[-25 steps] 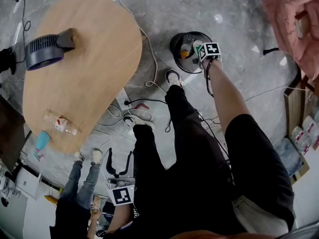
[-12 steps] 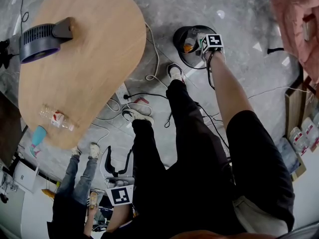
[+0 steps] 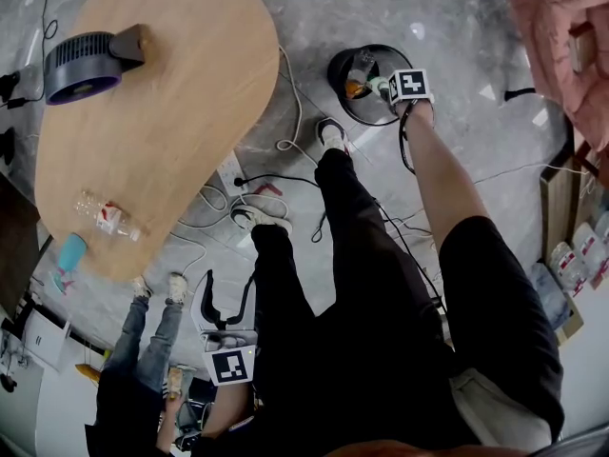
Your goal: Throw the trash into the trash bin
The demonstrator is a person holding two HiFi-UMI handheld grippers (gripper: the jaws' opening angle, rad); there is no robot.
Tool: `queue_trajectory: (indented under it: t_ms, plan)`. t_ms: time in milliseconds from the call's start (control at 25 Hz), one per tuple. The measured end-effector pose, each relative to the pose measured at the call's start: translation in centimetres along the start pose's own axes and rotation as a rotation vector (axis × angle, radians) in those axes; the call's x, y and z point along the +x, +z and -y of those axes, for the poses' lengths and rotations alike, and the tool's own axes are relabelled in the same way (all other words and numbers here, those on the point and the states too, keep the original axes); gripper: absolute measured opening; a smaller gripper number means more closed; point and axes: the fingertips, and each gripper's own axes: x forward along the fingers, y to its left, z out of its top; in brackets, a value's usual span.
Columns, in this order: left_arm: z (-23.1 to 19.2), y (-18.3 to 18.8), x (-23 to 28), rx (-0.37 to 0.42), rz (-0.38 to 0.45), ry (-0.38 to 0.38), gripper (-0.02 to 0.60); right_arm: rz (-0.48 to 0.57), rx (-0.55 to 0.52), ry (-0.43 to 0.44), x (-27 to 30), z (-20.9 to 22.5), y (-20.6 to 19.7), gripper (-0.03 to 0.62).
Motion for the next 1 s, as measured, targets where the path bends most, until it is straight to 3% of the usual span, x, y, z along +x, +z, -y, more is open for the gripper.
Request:
queue_trajectory:
  t_ms: [200, 520, 680, 1000]
  plan:
    - [-0.6, -0.1, -1.5, -0.004, 0.057, 0.021, 0.299, 0.167, -0.054, -0.039, -4.9, -0.9, -0.9, 0.365]
    - [-2.9, -3.3, -6.1, -0.029, 0.123, 0.101, 0.299, 0.333, -0.048, 0.038, -11.5, -6.5, -4.3, 0.362]
    - [-5.9, -6.4, -8.6, -0.055, 0.145, 0.184, 0.299, 0.483, -0.096, 0.175, -17.3, -14.7, -5.0, 0.338]
    - [-11.9, -11.0, -14.5, -0.176, 0.257, 0.436, 0.299, 0.711, -0.454, 0.435, -28.9, -36.3, -6.3, 0.334]
